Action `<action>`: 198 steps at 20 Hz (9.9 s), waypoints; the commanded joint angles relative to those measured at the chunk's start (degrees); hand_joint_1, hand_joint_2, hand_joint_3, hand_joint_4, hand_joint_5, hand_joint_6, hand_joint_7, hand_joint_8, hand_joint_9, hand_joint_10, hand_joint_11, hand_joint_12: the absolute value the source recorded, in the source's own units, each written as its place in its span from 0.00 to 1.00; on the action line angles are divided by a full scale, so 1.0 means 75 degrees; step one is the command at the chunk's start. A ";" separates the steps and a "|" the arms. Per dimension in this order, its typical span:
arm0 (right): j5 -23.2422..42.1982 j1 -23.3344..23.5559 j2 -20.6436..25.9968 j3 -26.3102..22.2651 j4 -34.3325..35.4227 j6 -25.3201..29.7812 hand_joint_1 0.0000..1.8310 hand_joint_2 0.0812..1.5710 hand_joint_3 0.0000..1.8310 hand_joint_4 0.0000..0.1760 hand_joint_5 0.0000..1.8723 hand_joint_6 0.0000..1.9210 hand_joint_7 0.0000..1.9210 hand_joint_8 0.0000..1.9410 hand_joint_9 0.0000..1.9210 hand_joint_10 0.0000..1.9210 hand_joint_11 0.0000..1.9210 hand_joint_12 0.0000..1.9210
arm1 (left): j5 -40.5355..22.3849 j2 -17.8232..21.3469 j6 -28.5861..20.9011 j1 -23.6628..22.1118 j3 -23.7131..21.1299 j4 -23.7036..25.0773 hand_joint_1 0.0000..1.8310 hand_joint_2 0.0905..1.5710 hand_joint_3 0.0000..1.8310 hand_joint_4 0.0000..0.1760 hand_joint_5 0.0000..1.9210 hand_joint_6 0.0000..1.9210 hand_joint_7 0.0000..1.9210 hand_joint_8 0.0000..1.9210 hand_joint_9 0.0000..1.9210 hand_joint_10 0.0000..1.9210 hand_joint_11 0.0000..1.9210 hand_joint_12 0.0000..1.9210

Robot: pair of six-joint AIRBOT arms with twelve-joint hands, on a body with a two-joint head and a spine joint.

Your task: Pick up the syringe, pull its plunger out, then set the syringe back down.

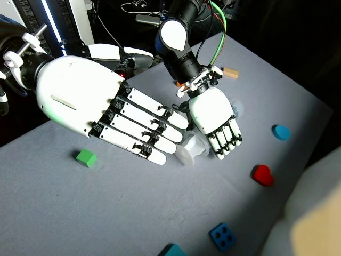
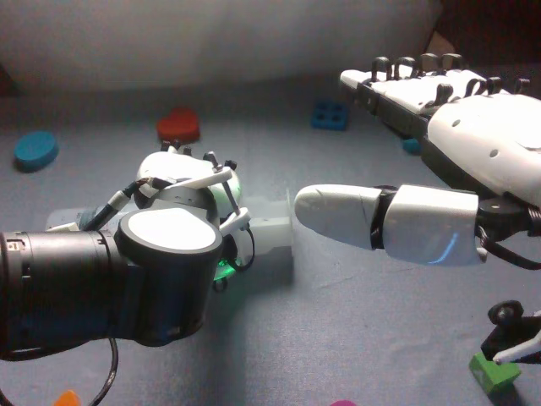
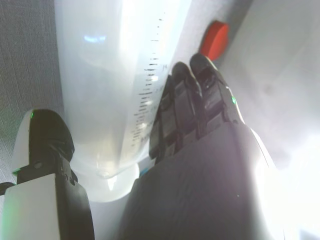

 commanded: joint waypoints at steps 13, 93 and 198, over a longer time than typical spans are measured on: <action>0.0551 0.0115 -0.0025 -0.0008 -0.0520 0.0117 0.01 0.57 0.00 0.00 0.06 0.00 0.07 0.00 0.05 0.00 0.00 0.28 | -0.0086 -0.0161 0.0022 0.0236 0.0017 0.0215 0.72 0.80 0.00 0.00 0.33 0.70 0.36 0.81 0.29 0.84 0.23 0.73; -0.0383 -0.0188 -0.4210 0.5624 -0.2705 0.9566 0.65 0.62 0.00 0.00 0.26 0.01 0.33 0.01 0.30 0.02 0.05 0.59 | -0.1165 0.1553 0.2388 -0.1811 -0.1026 0.0946 0.73 0.78 0.00 0.00 0.36 0.67 0.37 0.78 0.33 0.82 0.31 0.78; -0.0343 -0.1115 -0.0794 0.3993 -0.5064 0.9487 0.19 0.54 0.00 0.04 0.00 0.00 0.00 0.00 0.00 0.00 0.00 0.19 | -0.1132 0.1585 0.2168 -0.1293 -0.1311 0.1012 0.72 0.80 0.00 0.00 0.34 0.69 0.35 0.81 0.34 0.84 0.31 0.79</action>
